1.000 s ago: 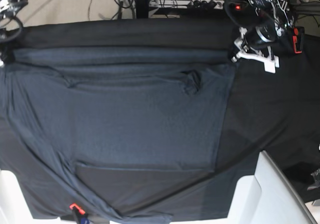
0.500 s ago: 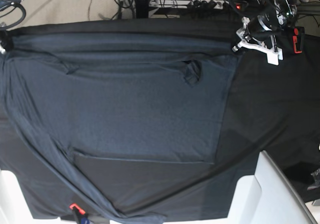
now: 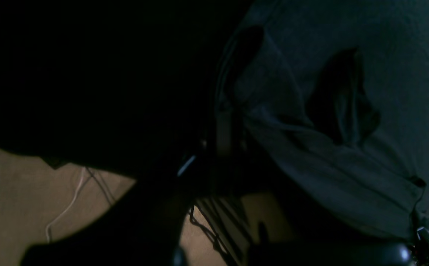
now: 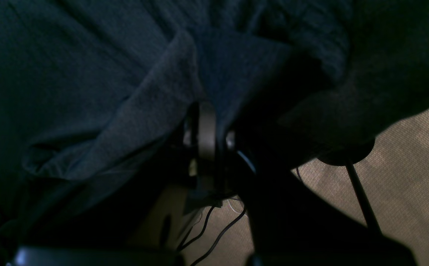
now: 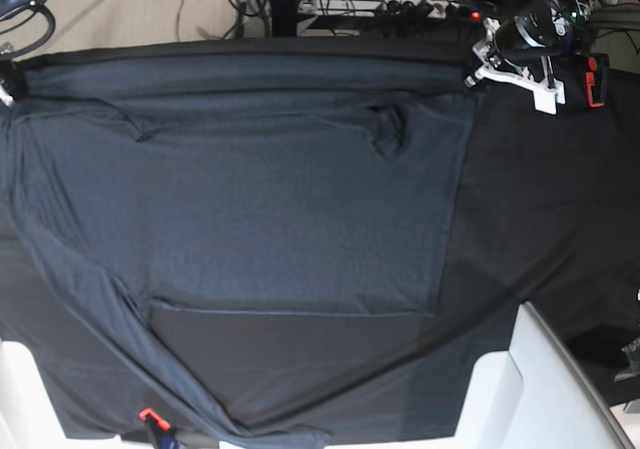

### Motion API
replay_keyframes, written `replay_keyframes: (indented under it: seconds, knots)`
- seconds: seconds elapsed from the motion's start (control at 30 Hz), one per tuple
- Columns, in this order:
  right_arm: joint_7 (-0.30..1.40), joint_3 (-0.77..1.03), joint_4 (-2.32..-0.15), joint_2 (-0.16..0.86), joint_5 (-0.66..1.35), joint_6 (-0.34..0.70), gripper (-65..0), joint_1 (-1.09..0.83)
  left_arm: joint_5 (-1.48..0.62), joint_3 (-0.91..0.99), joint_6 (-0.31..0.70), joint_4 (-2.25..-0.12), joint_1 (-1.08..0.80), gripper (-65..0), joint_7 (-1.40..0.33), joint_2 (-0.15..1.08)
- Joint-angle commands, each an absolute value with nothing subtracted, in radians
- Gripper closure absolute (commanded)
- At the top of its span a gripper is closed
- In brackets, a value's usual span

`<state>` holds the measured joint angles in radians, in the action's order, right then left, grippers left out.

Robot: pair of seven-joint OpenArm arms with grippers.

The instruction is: Fold the T-shirt properly

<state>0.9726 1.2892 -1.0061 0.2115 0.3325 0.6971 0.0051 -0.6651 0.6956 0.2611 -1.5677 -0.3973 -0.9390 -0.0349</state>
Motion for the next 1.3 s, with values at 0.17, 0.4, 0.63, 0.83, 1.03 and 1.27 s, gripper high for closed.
replay_keyframes:
  seconds: [0.17,0.4,0.63,0.83,1.03,1.27]
  knots:
    - [0.952,1.29,-1.02,0.236,0.337,0.698,-0.2,0.008,-0.67,0.697,0.259,-1.573,-0.398,0.0,-0.923,-0.025]
    - [0.952,1.297,-1.02,0.236,0.337,0.698,-12.8,0.008,-0.668,0.704,0.259,-1.532,-0.395,0.0,-0.921,-0.025]
    - [0.951,1.331,-1.026,0.208,0.337,0.698,-35.6,0.008,-0.673,0.705,0.259,-1.541,-0.395,-30.6,-0.921,-0.027]
    - [0.935,1.345,-1.052,0.211,0.337,0.698,-35.9,0.007,-0.673,0.707,0.259,-1.544,-0.395,-63.4,-0.92,-0.025]
    - [0.915,1.395,-1.132,0.209,0.337,0.698,-35.9,-0.005,-0.67,0.805,0.259,-1.543,-0.401,-65.0,-0.854,-0.021]
    - [0.854,1.443,-1.147,0.228,0.337,0.667,-36.0,-0.002,-0.673,0.928,0.259,-1.58,-0.394,-65.0,-0.852,0.018]
